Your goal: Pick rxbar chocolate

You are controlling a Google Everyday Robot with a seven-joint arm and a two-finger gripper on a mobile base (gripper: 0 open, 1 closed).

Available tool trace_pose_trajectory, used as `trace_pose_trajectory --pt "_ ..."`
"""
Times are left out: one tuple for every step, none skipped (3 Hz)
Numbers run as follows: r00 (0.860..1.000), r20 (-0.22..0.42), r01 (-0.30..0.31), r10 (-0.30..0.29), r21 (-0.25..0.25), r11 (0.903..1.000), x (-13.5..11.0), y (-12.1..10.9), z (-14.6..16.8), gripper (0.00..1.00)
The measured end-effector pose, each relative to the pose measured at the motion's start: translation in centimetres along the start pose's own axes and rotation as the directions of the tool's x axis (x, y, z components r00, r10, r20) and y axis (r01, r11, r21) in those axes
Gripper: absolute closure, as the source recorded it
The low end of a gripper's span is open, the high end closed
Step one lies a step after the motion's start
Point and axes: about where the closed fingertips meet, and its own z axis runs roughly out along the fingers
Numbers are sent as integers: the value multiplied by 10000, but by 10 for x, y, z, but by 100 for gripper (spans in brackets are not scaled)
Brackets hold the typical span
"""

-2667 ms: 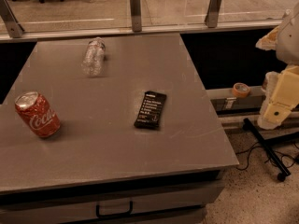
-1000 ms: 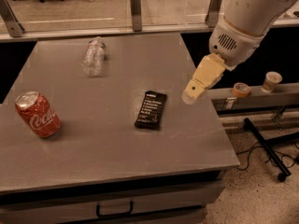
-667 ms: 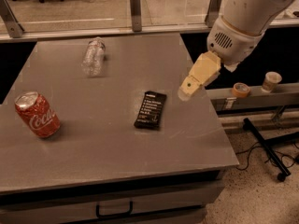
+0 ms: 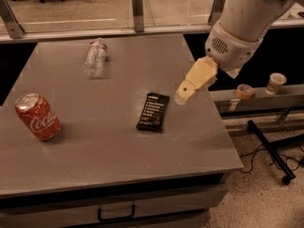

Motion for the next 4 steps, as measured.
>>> trace_pose_trajectory --pt "9983 154 -571 559 951 9938 -17 26 20 0" --pt "9901 376 -1401 1356 1784 9739 -34 39 36 0" --pt "9718 441 -2356 2316 2227 9460 -45 47 49 0" --pt "9287 332 -3656 3692 2477 8972 -54 51 61 0"
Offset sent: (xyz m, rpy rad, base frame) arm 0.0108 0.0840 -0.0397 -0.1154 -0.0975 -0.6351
